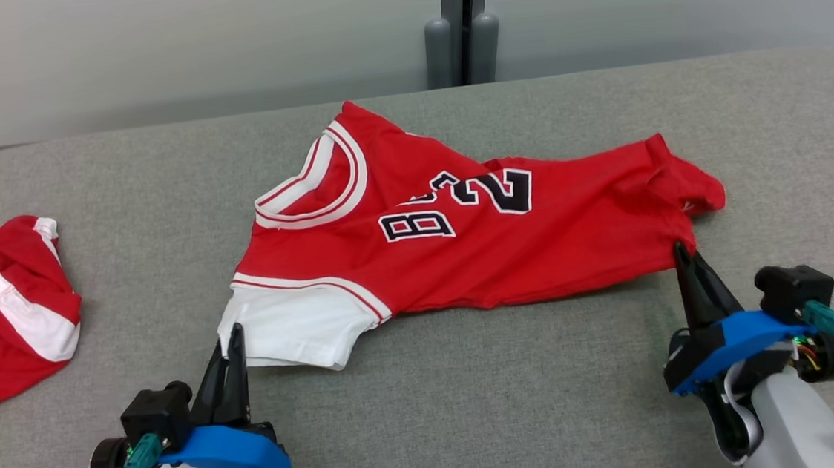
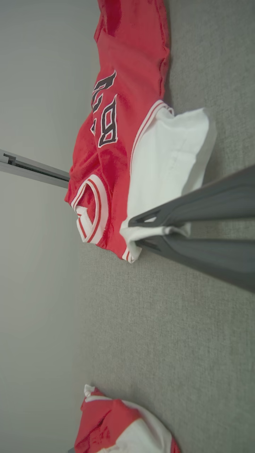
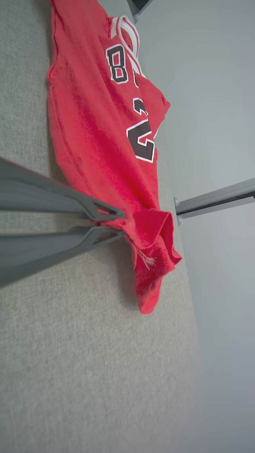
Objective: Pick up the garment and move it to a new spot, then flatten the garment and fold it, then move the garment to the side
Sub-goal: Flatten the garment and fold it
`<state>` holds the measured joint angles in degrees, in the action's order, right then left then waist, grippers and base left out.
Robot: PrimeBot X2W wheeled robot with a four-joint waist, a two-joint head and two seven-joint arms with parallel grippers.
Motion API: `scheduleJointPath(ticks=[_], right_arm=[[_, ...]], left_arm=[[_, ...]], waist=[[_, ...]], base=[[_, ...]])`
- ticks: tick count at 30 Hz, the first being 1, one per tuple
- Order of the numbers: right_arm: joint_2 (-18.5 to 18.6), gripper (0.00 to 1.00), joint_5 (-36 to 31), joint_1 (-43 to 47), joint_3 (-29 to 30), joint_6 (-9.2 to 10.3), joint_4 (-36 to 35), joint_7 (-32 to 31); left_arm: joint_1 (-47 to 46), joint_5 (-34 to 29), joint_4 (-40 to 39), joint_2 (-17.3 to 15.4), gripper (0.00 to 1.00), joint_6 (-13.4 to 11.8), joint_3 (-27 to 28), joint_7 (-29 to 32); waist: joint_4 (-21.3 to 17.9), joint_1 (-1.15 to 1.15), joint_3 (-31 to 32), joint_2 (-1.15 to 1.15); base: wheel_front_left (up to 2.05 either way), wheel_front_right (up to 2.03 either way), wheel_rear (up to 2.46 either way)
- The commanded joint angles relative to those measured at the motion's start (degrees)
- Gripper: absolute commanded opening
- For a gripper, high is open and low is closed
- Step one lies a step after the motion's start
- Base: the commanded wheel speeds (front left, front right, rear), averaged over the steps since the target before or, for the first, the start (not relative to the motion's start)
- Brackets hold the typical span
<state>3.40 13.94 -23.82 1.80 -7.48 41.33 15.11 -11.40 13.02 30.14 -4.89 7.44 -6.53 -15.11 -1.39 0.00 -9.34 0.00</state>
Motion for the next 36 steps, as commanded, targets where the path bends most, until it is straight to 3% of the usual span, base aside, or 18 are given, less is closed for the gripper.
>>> scheduleJointPath(ticks=[1,10,17,27,29,33,34,35,36], right_arm=[[1.1,0.00,0.9,2.3,-0.8,-0.03,-2.7,0.1],[2.9,0.00,4.9,9.7,-3.8,-0.03,-15.8,0.0],[3.7,0.00,8.3,4.7,-5.8,-0.03,-22.4,-1.7],[4.2,0.00,11.8,-17.1,-6.5,-0.03,-20.3,-4.4],[4.7,0.00,12.8,-26.7,-5.8,-0.03,-16.6,-5.1],[5.4,0.00,13.8,-36.5,-4.4,-0.03,-12.4,-5.6],[5.4,0.00,14.3,-42.8,-3.4,-0.03,-9.2,-5.8],[5.4,0.00,14.3,-42.8,-3.4,-0.03,-9.2,-5.8],[5.8,0.00,14.6,-49.0,-2.5,-0.03,-5.5,-6.1]], left_arm=[[1.4,-0.3,-2.6,-0.2,0.00,0.0,0.9,-0.1],[5.8,-1.6,-15.1,-0.5,0.00,0.0,3.2,-0.1],[0.1,-0.8,-19.1,-2.2,0.00,0.0,2.6,0.0],[-24.1,1.0,-17.4,-8.9,0.00,0.0,-2.6,3.4],[-34.5,2.1,-14.9,-10.8,0.00,0.0,-4.3,4.7],[-45.5,3.4,-11.0,-12.5,0.00,0.0,-5.8,5.7],[-52.9,3.0,-8.1,-14.1,0.00,0.0,-7.3,6.0],[-52.9,3.0,-8.1,-14.1,0.00,0.0,-7.3,6.0],[-59.4,4.3,-4.8,-14.3,0.00,0.0,-9.0,6.1]], waist=[[-0.4,0.00,1.0,0.00],[-1.2,0.00,2.3,0.00],[-2.5,0.00,0.1,0.00],[-3.8,0.00,-8.8,0.00],[-4.2,0.00,-12.6,0.00],[-4.3,0.00,-16.1,0.00],[-4.7,0.00,-18.4,0.00],[-4.7,0.00,-18.4,0.00],[-5.0,0.00,-20.2,0.00]], base=[[0.00,0.00,0.00],[0.00,0.00,0.00],[0.00,0.00,0.00],[0.00,0.00,0.00],[0.00,0.00,0.00],[0.00,0.00,0.00],[0.00,0.00,0.00],[0.00,0.00,0.00],[0.00,0.00,0.00]])
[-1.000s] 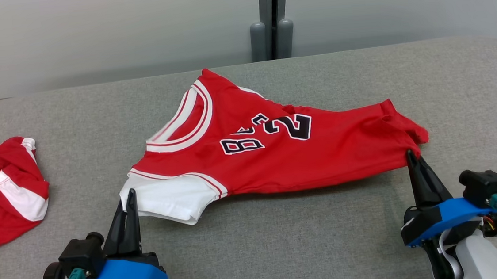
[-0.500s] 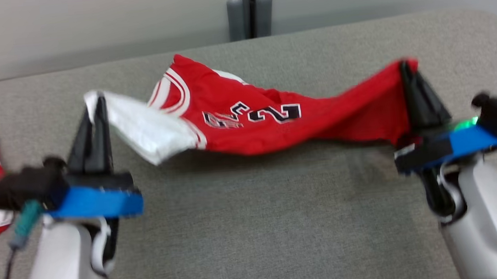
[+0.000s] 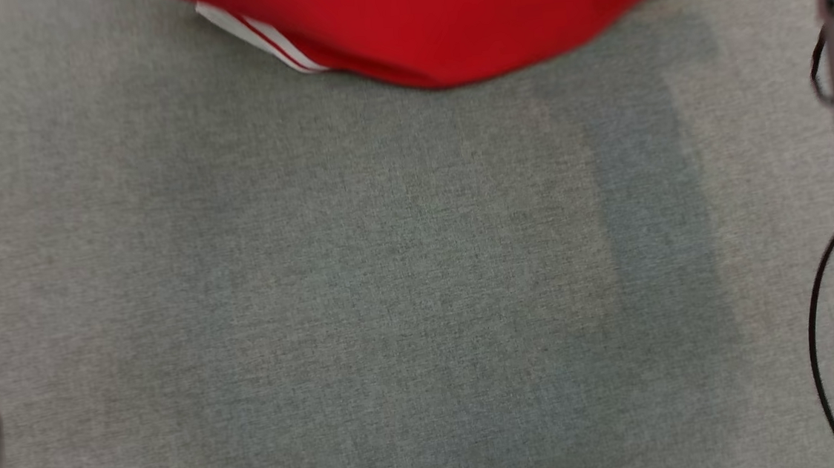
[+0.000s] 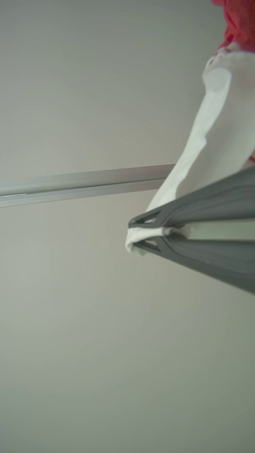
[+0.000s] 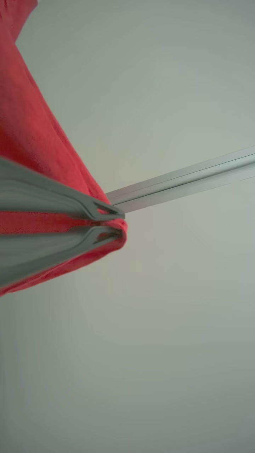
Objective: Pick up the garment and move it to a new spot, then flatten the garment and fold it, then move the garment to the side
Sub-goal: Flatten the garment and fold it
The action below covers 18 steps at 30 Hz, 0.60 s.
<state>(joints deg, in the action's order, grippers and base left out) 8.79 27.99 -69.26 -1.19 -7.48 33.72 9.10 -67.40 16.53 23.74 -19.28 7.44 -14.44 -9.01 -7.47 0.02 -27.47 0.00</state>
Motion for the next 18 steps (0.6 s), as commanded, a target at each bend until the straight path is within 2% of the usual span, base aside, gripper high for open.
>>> scheduleJointPath(ticks=[1,6,13,18], right_arm=[[0.7,0.00,0.3,-6.8,0.7,-0.03,3.7,0.0],[1.2,0.00,-0.3,-16.7,1.5,-0.03,10.3,0.9],[2.6,0.00,-0.6,-29.9,2.1,-0.03,19.9,2.7],[3.3,0.00,-0.1,-34.3,1.5,-0.03,24.0,4.2]], left_arm=[[-7.0,0.7,3.0,-0.5,0.00,0.0,-2.2,0.0],[-18.7,0.3,7.9,-1.0,0.00,0.0,-6.3,-0.2],[-35.7,0.7,17.3,1.3,0.00,0.0,-11.1,-2.2],[-41.4,1.2,21.4,2.9,0.00,0.0,-14.1,-4.5]], waist=[[0.9,-0.02,-3.0,0.00],[0.4,-0.02,-5.2,0.00],[0.9,-0.02,-7.1,0.00],[1.4,-0.02,-7.6,0.00]], base=[[0.00,0.00,0.00],[0.00,0.00,0.00],[0.00,0.00,0.00],[0.00,0.00,0.00]])
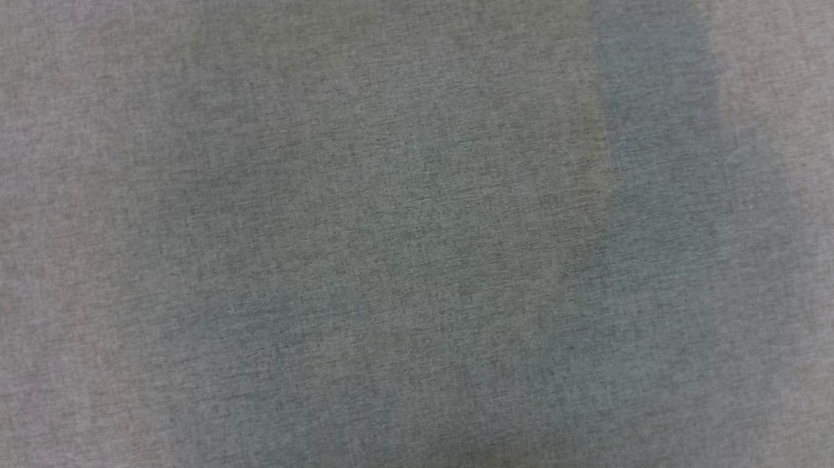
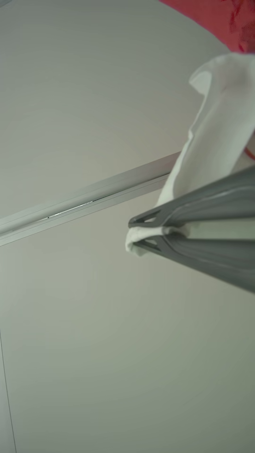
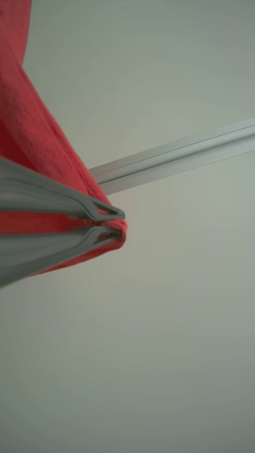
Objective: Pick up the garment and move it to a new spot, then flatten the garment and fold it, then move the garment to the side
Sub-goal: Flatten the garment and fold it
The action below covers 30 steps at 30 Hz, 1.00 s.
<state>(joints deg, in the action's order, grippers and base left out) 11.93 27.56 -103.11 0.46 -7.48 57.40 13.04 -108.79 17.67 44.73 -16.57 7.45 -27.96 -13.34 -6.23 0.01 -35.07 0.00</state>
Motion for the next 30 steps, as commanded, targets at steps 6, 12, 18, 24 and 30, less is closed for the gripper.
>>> scheduleJointPath(ticks=[6,12,18,24,30], right_arm=[[-0.1,0.00,3.0,2.8,-3.3,-0.03,1.5,1.4],[-1.8,0.00,7.8,13.3,-8.3,-0.03,-2.8,2.1],[-1.9,0.00,12.6,29.2,-11.8,-0.03,-11.9,2.2],[-1.7,0.00,14.8,47.0,-13.5,-0.03,-22.5,2.2],[-0.4,0.00,16.7,63.3,-14.6,-0.03,-28.9,2.2]], left_arm=[[2.6,2.3,1.6,0.2,0.00,0.0,-2.6,-1.5],[14.4,4.3,-3.2,-0.6,0.00,-0.9,-0.9,-1.9],[34.3,5.5,-16.1,-2.0,0.00,-5.0,4.5,-1.9],[57.2,5.8,-29.9,-2.9,0.00,-8.9,9.7,-1.9],[78.2,5.6,-40.4,-1.4,0.00,-12.1,14.4,-1.9]], waist=[[1.1,-0.01,-0.4,0.00],[1.4,-0.01,0.6,0.00],[1.2,-0.01,3.1,0.00],[1.0,-0.01,6.7,0.00],[1.3,-0.01,10.8,0.00]], base=[[0.00,0.00,0.00],[0.00,0.00,0.00],[0.00,0.00,0.00],[0.00,0.00,0.00],[0.00,0.00,0.00]])
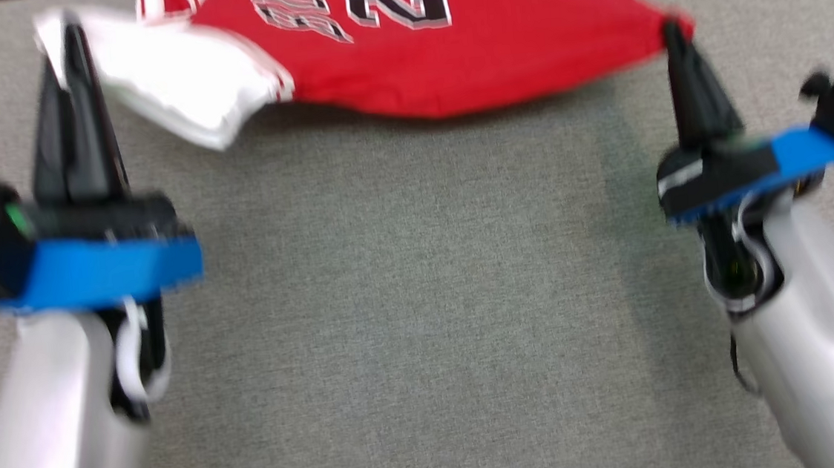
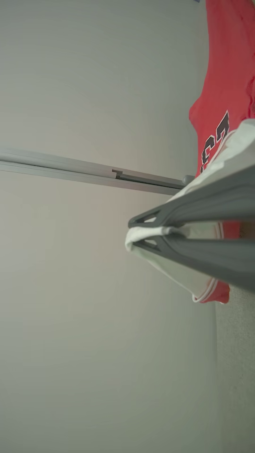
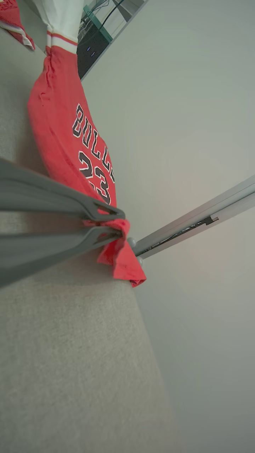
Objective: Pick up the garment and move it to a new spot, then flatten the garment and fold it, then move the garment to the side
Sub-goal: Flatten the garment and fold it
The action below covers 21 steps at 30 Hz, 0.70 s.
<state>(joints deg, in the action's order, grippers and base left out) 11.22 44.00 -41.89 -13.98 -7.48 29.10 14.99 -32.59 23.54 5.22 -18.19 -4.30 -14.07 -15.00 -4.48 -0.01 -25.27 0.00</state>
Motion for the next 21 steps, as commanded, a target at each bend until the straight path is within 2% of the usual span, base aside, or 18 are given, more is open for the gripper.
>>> scheduleJointPath(ticks=[1,6,11,21], right_arm=[[0.5,0.00,0.7,4.5,-0.1,-0.03,-1.1,0.3],[1.1,0.00,2.8,15.1,0.0,-0.03,-2.6,0.2],[1.8,0.00,3.6,22.9,1.8,-0.03,-2.7,0.1],[1.5,0.00,1.4,37.1,6.6,-0.03,-8.5,-2.8]], left_arm=[[5.3,-0.5,-1.9,0.7,0.00,-0.5,0.9,-0.2],[19.2,-1.5,-5.7,2.9,0.00,-0.7,2.4,-0.2],[29.3,-2.2,-7.7,5.2,0.00,-0.8,3.6,-0.3],[41.8,-3.7,-9.5,9.1,0.00,0.3,2.5,-0.3]], waist=[[-0.4,0.01,1.8,0.00],[-0.2,0.01,5.8,0.00],[0.1,0.01,9.8,0.00],[1.8,0.01,15.0,0.00]], base=[[0.00,0.00,0.00],[0.00,0.00,0.00],[0.00,0.00,0.00],[0.00,0.00,0.00]])
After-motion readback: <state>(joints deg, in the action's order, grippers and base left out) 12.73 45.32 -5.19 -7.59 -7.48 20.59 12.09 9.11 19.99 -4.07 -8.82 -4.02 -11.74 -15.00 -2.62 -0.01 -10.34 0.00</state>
